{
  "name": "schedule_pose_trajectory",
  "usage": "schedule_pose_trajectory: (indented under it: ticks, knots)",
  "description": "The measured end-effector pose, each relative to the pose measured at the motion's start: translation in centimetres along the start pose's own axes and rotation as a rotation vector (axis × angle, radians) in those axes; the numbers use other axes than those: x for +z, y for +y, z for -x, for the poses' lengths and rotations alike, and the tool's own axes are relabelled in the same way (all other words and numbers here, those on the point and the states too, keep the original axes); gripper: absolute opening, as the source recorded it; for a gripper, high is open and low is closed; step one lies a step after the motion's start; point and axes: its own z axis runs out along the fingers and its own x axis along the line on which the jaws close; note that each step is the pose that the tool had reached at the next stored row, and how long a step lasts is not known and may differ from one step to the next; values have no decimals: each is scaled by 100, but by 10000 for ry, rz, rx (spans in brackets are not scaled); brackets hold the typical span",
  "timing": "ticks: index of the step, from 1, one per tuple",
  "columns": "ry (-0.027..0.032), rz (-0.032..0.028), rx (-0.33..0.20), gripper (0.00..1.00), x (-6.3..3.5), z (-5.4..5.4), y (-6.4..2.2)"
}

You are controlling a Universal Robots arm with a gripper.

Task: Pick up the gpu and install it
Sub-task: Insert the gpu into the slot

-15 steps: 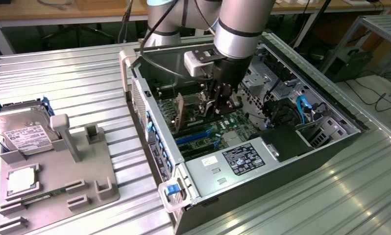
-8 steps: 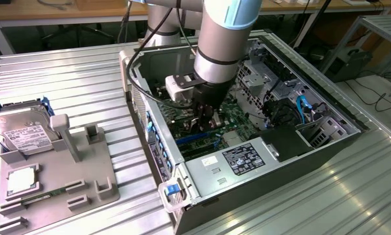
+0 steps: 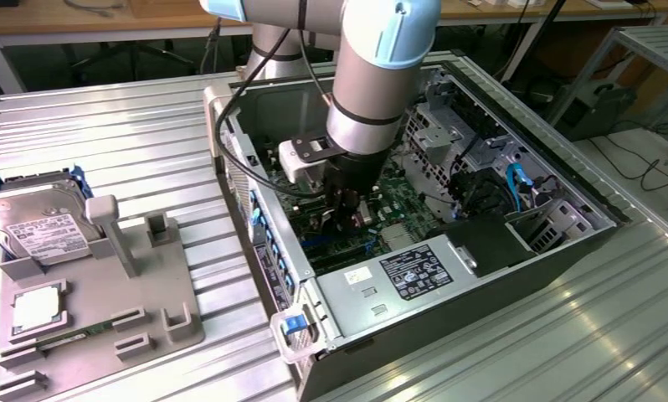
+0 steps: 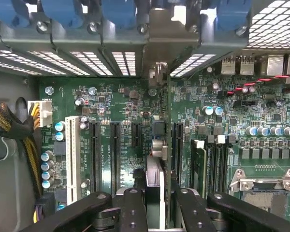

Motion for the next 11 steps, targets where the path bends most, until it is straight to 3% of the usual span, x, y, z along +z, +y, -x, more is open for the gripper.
schedule_pose_trajectory:
  ticks: [2,5,9,11]
  knots:
    - [-28,-15,-1,28,-34,4,-3]
    - [-3,-1,-1,28,-107,3,-2]
    - [-1,0,0,28,-109,3,-1]
    - [31,1,-1,28,-105,3,-1]
